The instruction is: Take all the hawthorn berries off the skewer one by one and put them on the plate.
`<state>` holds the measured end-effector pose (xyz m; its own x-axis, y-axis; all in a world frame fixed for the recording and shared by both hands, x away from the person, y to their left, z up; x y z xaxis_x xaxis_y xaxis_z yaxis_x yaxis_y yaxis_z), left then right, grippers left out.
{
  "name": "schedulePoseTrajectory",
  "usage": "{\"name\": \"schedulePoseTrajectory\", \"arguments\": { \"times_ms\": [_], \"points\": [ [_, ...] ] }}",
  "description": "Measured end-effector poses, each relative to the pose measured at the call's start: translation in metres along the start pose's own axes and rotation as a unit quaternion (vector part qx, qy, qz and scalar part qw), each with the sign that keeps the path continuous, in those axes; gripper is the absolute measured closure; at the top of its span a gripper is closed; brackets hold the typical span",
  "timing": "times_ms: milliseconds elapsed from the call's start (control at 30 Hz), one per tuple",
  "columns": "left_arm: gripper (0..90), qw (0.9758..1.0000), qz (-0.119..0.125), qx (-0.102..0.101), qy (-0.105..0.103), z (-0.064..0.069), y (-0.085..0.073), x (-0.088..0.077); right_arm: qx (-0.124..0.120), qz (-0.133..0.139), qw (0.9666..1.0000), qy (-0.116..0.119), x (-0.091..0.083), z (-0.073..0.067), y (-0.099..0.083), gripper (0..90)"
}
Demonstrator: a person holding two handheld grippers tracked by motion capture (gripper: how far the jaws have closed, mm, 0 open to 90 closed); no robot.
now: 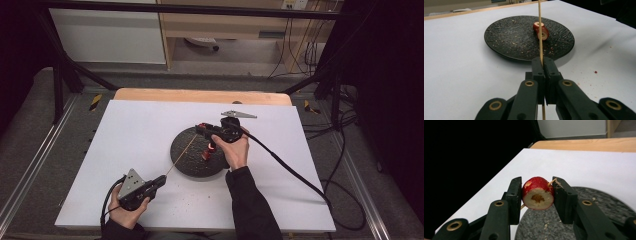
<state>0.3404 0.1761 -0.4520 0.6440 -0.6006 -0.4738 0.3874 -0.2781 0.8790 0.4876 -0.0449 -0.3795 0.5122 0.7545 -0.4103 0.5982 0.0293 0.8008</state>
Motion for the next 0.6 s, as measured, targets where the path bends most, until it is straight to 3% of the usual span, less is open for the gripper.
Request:
{"name": "schedulePoseTrajectory", "arguments": {
  "times_ms": [367,600],
  "points": [
    [88.4,1.0,0.0,-0.001,0.001,-0.001,0.0,-0.001,-0.002,0.023,0.9991,-0.037,-0.01,0.022,0.023,61.5],
    [88.4,1.0,0.002,-0.002,0.004,-0.002,0.0,-0.002,0.005,0.018,0.9987,-0.048,-0.007,0.033,0.021,61.5]
  ]
}}
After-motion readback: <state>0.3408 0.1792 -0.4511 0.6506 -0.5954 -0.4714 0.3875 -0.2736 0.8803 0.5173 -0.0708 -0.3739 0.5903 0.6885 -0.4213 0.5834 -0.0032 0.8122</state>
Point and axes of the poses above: each handheld gripper's, and its own axes: x roughly forward along the jaws, y roughly out of its top, z roughly to its right, the point moved 5 cm from there along x, roughly forward along the jaws, and after that the axes turned 5 degrees about -z, right-handed, at the moved point
